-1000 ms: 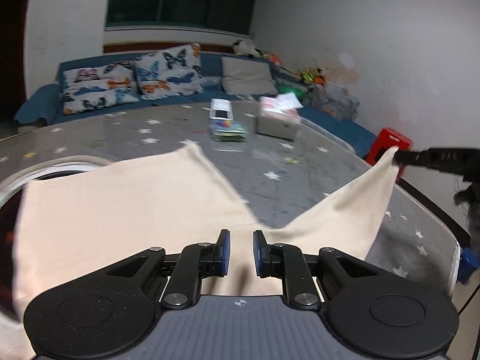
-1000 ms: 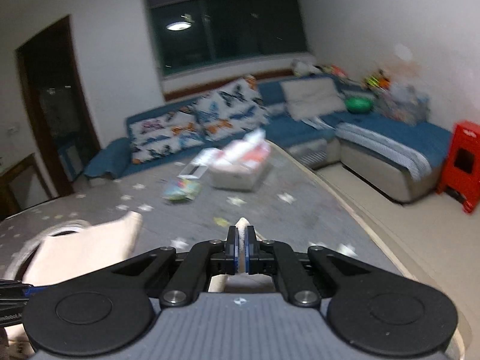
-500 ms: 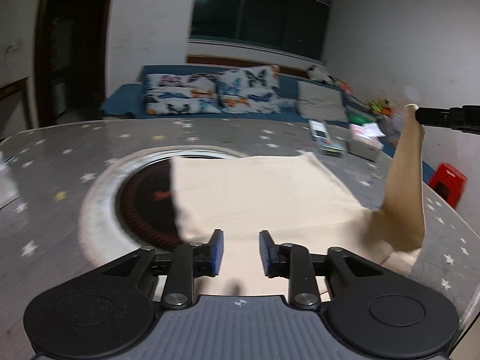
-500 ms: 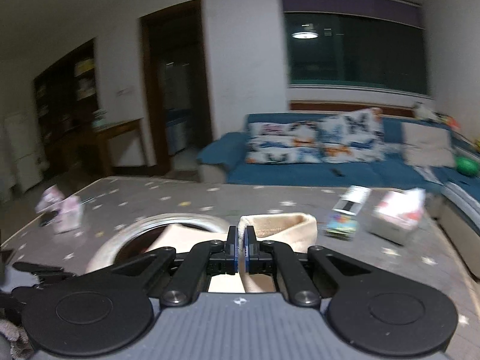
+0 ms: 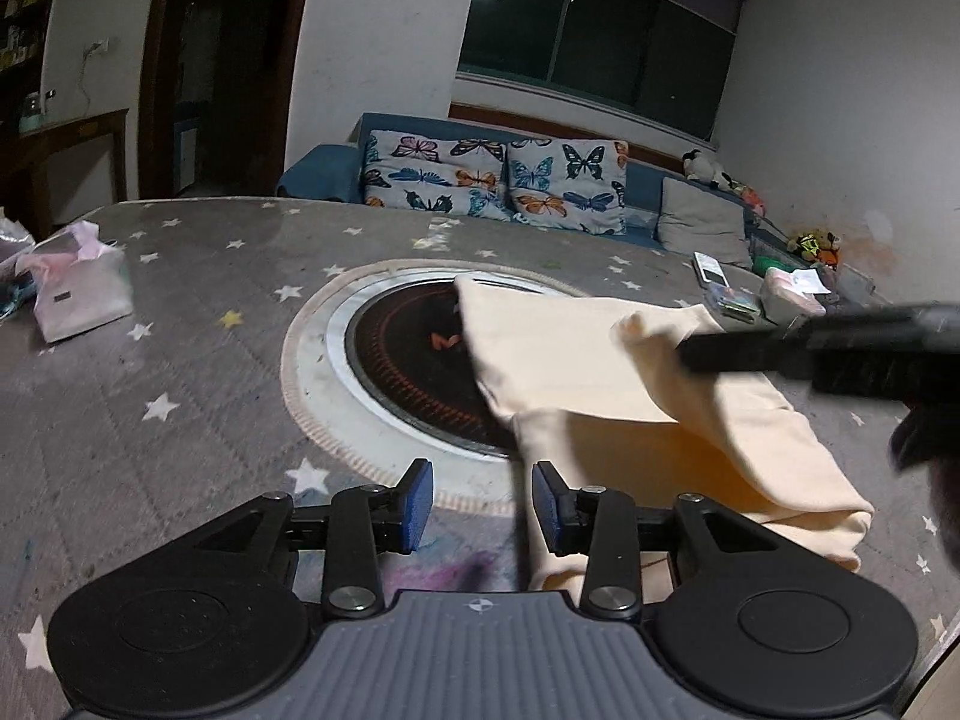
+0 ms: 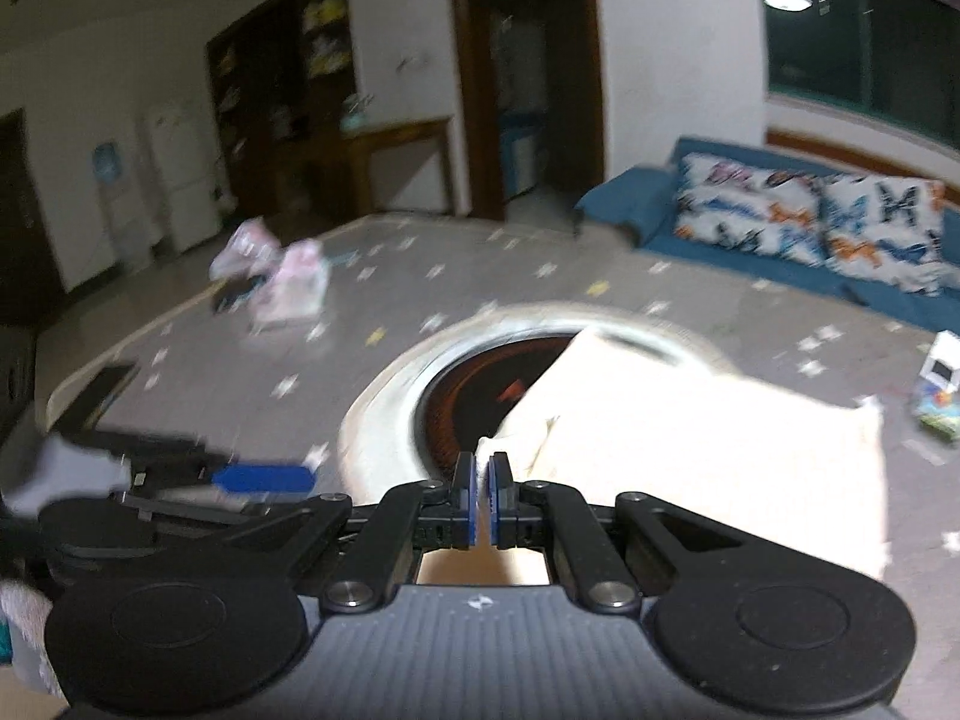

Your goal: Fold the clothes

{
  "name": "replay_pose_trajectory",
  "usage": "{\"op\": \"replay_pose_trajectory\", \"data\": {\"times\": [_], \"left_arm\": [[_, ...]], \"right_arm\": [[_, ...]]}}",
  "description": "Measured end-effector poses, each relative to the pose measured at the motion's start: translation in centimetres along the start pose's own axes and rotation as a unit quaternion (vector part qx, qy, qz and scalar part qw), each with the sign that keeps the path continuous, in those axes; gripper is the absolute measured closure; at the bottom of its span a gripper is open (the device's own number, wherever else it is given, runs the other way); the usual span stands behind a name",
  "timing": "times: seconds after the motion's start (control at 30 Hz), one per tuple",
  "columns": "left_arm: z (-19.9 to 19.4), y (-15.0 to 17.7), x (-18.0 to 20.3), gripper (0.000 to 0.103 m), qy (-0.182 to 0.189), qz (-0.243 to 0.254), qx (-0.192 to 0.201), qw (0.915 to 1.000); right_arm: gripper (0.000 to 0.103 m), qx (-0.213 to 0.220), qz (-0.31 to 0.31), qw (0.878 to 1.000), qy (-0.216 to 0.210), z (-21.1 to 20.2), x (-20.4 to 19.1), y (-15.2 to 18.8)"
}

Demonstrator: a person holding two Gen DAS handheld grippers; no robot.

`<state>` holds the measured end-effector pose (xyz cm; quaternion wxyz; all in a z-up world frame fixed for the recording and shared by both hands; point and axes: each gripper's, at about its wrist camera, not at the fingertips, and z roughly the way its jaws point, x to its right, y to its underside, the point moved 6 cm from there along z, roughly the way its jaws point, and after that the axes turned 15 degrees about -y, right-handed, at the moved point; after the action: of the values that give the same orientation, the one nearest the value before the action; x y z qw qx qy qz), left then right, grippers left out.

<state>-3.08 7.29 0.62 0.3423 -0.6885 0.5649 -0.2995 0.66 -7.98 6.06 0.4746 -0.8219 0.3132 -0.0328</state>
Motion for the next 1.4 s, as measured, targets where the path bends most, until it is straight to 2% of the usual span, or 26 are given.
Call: {"op": "replay_pose_trajectory", "data": {"times": [0.1, 0.23, 0.4, 0.63, 0.87, 0.93, 1.0, 1.03, 1.2, 1.4], "left_arm": [[-0.2, 0.1, -0.2, 0.063, -0.001, 0.000, -0.001, 1.0000], [-0.1, -0.4, 0.2, 0.063, 0.003, 0.005, 0.003, 1.0000], [-0.3, -0.8, 1.9, 0.063, 0.025, 0.019, 0.014, 0.9994], [0.6, -0.4, 5.5, 0.064, 0.055, 0.067, 0.013, 0.9962], [2.4, 0.6, 6.4, 0.066, 0.056, 0.090, -0.011, 0.9943], [2.4, 0.7, 6.4, 0.078, 0.058, 0.089, -0.012, 0.9943], [2.3, 0.8, 6.4, 0.086, 0.058, 0.089, -0.010, 0.9943], [2.2, 0.8, 6.3, 0.095, 0.059, 0.088, -0.009, 0.9943], [0.9, 0.1, 5.9, 0.096, 0.055, 0.073, 0.016, 0.9957], [0.9, 0.7, 5.8, 0.095, 0.049, 0.095, -0.005, 0.9943]], "right_arm": [[0.097, -0.017, -0.001, 1.000, -0.015, 0.8, -0.7, 0.9], [0.094, -0.008, 0.003, 1.000, -0.018, -1.1, -0.3, 0.9], [0.094, -0.014, 0.007, 1.000, 0.021, -4.2, 2.0, 1.8], [0.094, -0.036, 0.048, 0.995, 0.080, -7.9, 6.0, 5.3], [0.092, -0.046, 0.068, 0.993, 0.089, -9.1, 7.2, 7.7], [0.091, -0.048, 0.072, 0.992, 0.090, -9.2, 7.4, 7.9], [0.087, -0.051, 0.073, 0.992, 0.091, -9.2, 7.6, 8.2], [0.087, -0.054, 0.073, 0.992, 0.091, -9.2, 7.7, 8.3], [0.087, -0.069, 0.066, 0.991, 0.092, -9.5, 7.7, 9.0], [0.087, -0.082, 0.062, 0.991, 0.091, -9.7, 7.8, 9.7]]}}
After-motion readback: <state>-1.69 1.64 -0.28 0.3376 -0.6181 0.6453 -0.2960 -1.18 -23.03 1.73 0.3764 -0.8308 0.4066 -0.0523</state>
